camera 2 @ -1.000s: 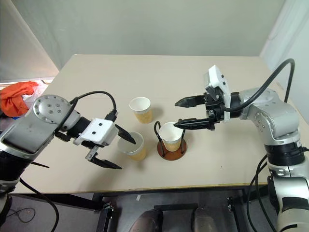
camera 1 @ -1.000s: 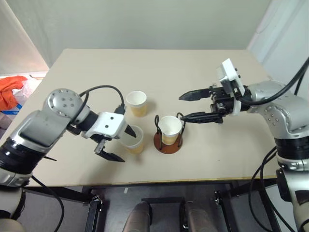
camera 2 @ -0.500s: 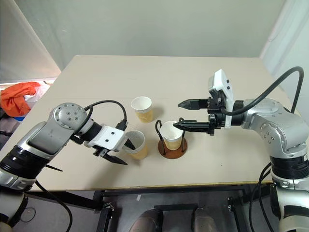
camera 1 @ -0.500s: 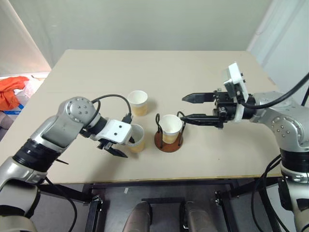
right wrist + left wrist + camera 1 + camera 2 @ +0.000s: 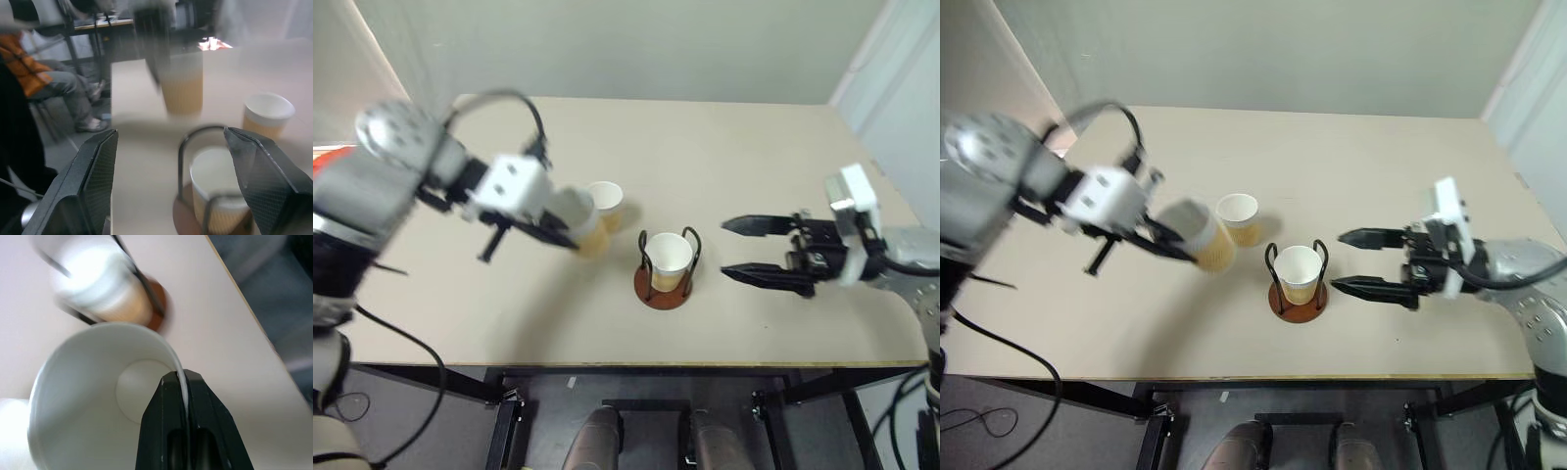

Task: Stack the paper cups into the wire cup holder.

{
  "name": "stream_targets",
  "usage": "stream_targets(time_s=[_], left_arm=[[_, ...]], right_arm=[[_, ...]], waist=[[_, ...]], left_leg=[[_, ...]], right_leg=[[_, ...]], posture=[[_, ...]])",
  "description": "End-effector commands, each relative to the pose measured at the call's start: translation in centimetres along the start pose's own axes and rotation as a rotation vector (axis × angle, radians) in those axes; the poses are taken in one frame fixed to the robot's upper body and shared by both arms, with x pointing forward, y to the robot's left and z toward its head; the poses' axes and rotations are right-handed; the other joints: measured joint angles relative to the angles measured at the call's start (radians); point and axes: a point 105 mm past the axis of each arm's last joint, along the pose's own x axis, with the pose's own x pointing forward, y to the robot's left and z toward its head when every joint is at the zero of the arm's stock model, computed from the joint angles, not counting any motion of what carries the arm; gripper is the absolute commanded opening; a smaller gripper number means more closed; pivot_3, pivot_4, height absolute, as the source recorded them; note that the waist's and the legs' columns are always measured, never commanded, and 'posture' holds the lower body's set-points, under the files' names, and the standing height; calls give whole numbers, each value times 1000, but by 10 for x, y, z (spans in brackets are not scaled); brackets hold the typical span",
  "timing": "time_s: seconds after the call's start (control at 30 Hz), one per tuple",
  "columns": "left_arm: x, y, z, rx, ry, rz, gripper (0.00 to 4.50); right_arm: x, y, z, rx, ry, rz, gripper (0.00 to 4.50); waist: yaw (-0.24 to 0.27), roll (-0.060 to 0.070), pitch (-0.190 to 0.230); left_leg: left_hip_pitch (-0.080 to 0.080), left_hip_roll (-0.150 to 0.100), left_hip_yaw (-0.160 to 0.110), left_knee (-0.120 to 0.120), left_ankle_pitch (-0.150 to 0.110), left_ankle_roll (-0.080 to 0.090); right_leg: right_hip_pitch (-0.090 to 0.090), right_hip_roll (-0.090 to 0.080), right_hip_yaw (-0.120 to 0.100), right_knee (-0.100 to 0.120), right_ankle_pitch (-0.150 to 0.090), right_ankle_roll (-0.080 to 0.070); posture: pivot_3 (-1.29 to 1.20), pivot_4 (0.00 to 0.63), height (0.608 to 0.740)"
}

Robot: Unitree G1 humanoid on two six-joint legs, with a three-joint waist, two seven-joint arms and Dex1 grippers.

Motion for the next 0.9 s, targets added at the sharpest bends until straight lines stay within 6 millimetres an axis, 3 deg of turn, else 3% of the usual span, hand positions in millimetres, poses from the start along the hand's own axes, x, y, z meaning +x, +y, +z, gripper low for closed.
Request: stream_targets(time_s=[0.03,0.2,0.4,0.9], left_arm=[[-3,6,34,68,-156,-51,39],[22,11,42,136,-195,-154,39],[67,25,27,197,-143,-261,39],[92,39,25,298,-110,-304,39]], right_arm=[[-27,-3,5,-22,-84,-130,3649],[-33,2,-13,44,-106,-227,3649],[-31,8,-22,86,-130,-279,3649],[-35,24,-27,104,-125,-375,3649]], waist=[[0,1,0],[-2,1,0],[-3,1,1],[4,1,1]], left_leg=[[0,0,1,0,-1,0],[-2,0,1,3,-1,2],[-4,-1,2,7,1,6],[-9,-3,2,21,-7,13]], right_leg=[[0,0,0,-2,-1,2],[2,0,1,-8,3,11],[4,-1,2,-10,8,20],[8,-1,4,-13,7,30]], posture=[[0,150,740],[0,150,740],[0,150,740],[0,150,740]])
